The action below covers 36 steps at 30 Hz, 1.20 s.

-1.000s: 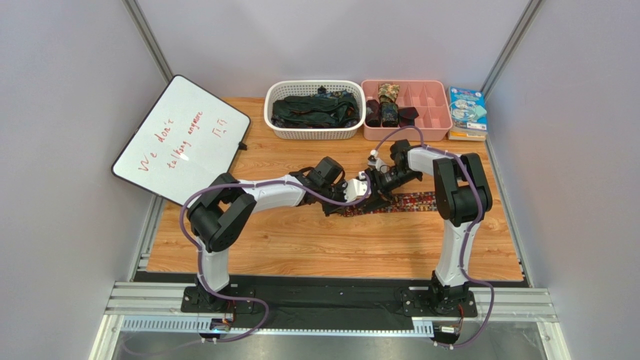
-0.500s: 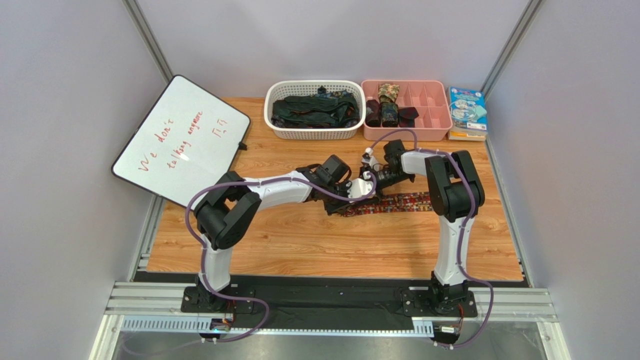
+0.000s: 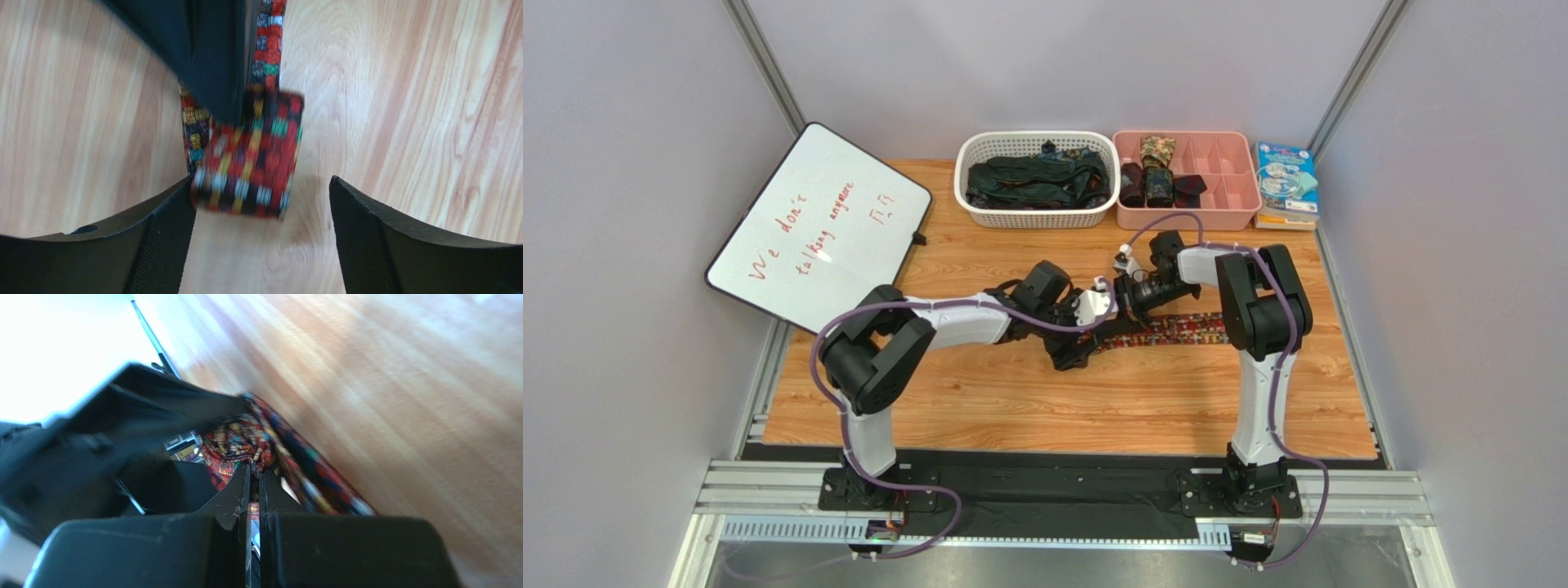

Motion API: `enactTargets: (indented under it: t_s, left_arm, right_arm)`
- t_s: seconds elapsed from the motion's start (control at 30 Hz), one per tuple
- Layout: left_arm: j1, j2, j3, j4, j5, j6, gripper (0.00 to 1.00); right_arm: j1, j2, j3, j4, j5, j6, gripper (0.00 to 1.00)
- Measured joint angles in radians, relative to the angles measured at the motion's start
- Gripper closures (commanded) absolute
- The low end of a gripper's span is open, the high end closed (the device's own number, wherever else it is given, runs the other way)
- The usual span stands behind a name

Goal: Roll the ties
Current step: Roll the tie at the center of the board.

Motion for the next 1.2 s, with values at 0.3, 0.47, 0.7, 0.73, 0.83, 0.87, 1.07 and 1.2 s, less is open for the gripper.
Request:
enactTargets:
  t_s: [0.3, 0.47, 0.7, 0.73, 0.83, 0.87, 1.07, 1.2]
  left_arm:
    - [0.065, -0.058, -0.328, 0.576, 0.070, -0.210, 0.03]
    - [0.050, 0.025, -0.338, 0.779, 0.077, -0.225, 0.14]
    - [0.043, 0.055, -0.322, 0.803, 0.076, -0.180, 0.66]
    - [0.039, 0.054, -0.314, 0.785, 0.074, -0.165, 0.71]
    - [0.031, 0.038, -0.292, 0.718, 0.060, -0.123, 0.84]
    - [0.030, 0.031, -0.285, 0.695, 0.058, -0.107, 0.86]
    - [0.025, -0.004, -0.275, 0.597, 0.060, -0.042, 0.88]
    - [0.025, -0.007, -0.254, 0.550, 0.063, -0.031, 0.88]
  right_arm:
    - [0.000, 0.037, 0.037, -0.055, 0.032, -0.054, 1.00]
    - [0.001, 0.058, 0.060, -0.077, 0.031, -0.055, 1.00]
    - [0.000, 0.061, 0.066, -0.085, 0.031, -0.056, 1.00]
    - [0.000, 0.061, 0.068, -0.084, 0.031, -0.056, 0.97]
    - [-0.003, 0.061, 0.080, -0.100, 0.034, -0.063, 0.84]
    - [-0.005, 0.059, 0.085, -0.113, 0.035, -0.068, 0.80]
    - [-0.055, 0.000, 0.093, -0.189, 0.100, -0.111, 0.75]
    - [-0.093, -0.006, 0.095, -0.219, 0.175, -0.139, 0.78]
